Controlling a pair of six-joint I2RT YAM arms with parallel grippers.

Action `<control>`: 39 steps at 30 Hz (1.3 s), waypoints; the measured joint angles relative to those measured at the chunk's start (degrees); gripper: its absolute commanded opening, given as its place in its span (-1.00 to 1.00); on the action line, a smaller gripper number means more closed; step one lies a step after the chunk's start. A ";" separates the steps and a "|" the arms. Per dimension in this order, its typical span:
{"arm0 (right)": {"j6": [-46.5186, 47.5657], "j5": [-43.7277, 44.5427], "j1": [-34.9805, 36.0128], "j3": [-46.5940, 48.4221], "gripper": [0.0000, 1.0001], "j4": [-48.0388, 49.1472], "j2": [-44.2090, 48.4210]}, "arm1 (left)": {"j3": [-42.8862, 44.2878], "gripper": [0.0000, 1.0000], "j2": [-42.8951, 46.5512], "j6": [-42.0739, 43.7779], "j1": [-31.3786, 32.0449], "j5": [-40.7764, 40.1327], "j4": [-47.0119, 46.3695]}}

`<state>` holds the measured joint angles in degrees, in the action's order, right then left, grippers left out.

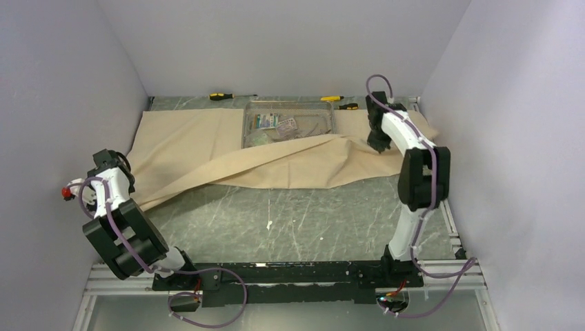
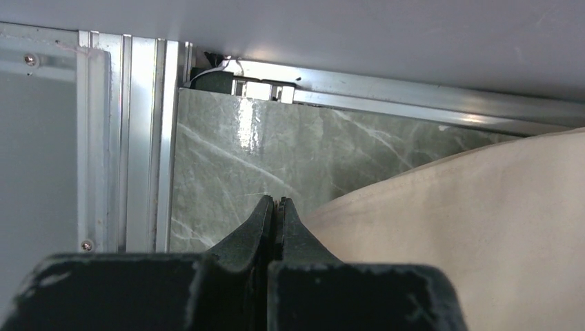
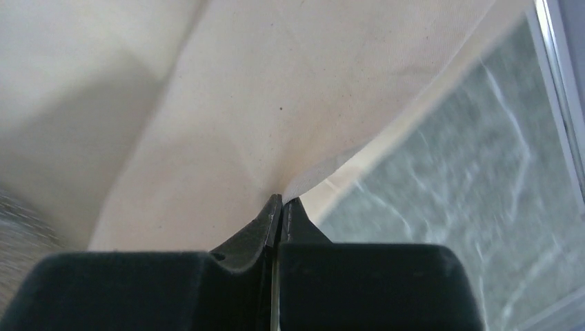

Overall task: Open and lay out the surgical kit
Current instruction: Open the surgical kit at the center of the board.

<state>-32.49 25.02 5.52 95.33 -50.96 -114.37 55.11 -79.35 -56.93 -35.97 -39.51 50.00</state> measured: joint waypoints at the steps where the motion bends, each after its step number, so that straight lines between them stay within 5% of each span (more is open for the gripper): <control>1: -1.03 0.00 -0.33 -3.56 -1.00 -0.17 2.64 | -0.20 -1.00 0.00 0.31 -0.17 0.44 0.02; 16: -13.27 -3.58 -1.18 -39.69 -1.00 -3.87 26.16 | -0.13 -1.00 -5.68 0.02 -3.78 2.84 2.36; 31: -18.64 -16.68 -2.27 -52.59 -1.00 -11.87 42.14 | 8.26 -1.00 -15.96 -2.78 -6.91 0.31 8.96; 36: -19.93 -13.07 -3.10 -49.05 -0.99 -17.68 42.53 | 9.62 -1.00 -17.38 -3.28 -6.91 -0.63 10.62; 39: -20.06 -7.19 -4.70 -43.01 -0.28 -19.52 39.82 | 10.27 -1.00 -18.16 -3.85 -6.86 -1.27 11.34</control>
<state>-52.56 17.82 0.82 52.31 -70.48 -74.54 65.39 -97.51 -60.77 -42.83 -40.77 61.34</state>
